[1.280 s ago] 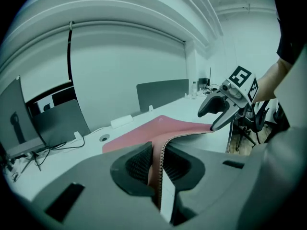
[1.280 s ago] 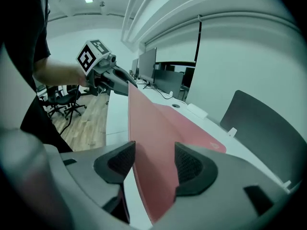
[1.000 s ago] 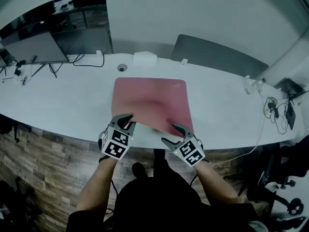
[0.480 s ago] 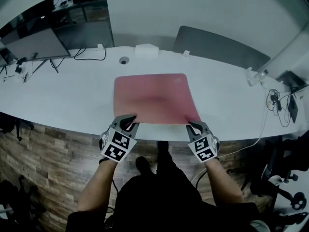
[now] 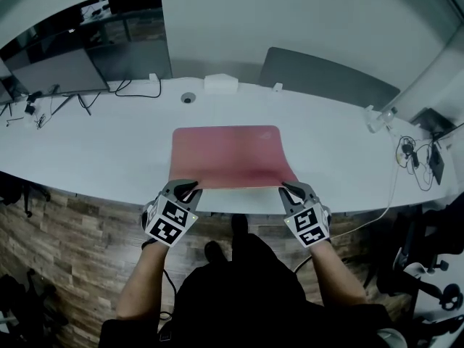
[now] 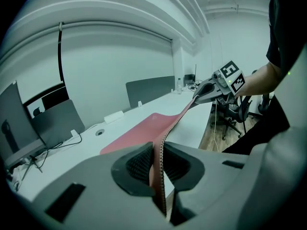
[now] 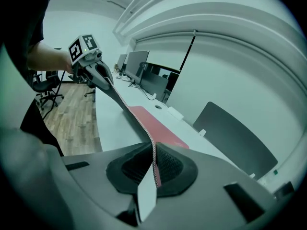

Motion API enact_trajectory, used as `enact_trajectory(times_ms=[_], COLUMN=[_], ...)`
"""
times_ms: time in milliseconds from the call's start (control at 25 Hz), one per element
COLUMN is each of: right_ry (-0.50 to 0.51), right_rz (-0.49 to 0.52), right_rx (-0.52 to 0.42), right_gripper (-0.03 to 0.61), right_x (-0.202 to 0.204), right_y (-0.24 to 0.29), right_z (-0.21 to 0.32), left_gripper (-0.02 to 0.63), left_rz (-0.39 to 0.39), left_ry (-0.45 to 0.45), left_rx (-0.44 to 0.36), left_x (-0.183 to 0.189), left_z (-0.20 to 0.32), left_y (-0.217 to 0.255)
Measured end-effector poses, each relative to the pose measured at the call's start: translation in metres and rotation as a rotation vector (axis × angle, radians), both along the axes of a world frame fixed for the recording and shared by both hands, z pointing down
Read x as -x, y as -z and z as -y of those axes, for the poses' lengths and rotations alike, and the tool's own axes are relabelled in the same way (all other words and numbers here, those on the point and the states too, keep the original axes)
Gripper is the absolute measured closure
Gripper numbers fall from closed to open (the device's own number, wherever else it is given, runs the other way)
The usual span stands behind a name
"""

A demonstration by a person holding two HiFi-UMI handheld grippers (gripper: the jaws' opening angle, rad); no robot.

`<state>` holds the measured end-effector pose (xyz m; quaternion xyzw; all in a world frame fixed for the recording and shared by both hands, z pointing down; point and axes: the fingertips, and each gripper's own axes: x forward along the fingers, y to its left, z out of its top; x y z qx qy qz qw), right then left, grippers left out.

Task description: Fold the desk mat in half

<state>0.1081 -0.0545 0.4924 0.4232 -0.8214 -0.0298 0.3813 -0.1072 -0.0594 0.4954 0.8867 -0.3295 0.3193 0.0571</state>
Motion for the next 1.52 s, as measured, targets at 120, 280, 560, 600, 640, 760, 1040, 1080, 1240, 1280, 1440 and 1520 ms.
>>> enact_trajectory(times_ms=[120,280,560,600,640,760,1040,1080,1240,1280,1440,1520], right_ry=[-0.011,-0.012,-0.014,-0.008,-0.003,0.013,0.041,0.041,0.044,0.045,0.045,0.046], right_rz=[0.002,0.015,0.035,0.035,0.036,0.038,0.038,0.038,0.033,0.034,0.038,0.041], right_rx=[-0.001,0.004,0.033,0.034,0.037,0.056,0.129,0.142,0.192,0.203,0.252,0.278], right_gripper=[0.555,0.555,0.552,0.552,0.552,0.552,0.549,0.549,0.548,0.547,0.545,0.545], right_x=[-0.001,0.004,0.004,0.005,0.007,0.011,0.018,0.017,0.014,0.014,0.013,0.012], right_y=[0.002,-0.001,-0.013,-0.014,-0.016,-0.022,-0.050,-0.055,-0.074,-0.079,-0.100,-0.110], right_z=[0.008,0.027,0.077,0.086,0.095,0.123,0.183,0.189,0.211,0.216,0.233,0.239], left_gripper=[0.569,0.569,0.577,0.577,0.577,0.577,0.575,0.575,0.575,0.575,0.575,0.575], left_rz=[0.020,0.085,0.085,0.083,0.078,0.069,0.126,0.126,0.127,0.129,0.134,0.144], left_ry=[-0.004,-0.010,0.005,0.012,0.020,0.042,0.047,0.048,0.050,0.051,0.064,0.067], left_rx=[0.004,-0.006,0.024,0.029,0.035,0.062,0.111,0.120,0.156,0.165,0.207,0.228], left_x=[0.000,0.005,0.006,0.007,0.008,0.011,0.016,0.015,0.013,0.012,0.009,0.008], left_z=[0.004,0.021,0.058,0.066,0.074,0.096,0.151,0.158,0.184,0.190,0.211,0.216], left_y=[-0.003,-0.010,-0.023,-0.024,-0.026,-0.033,-0.058,-0.062,-0.077,-0.081,-0.102,-0.112])
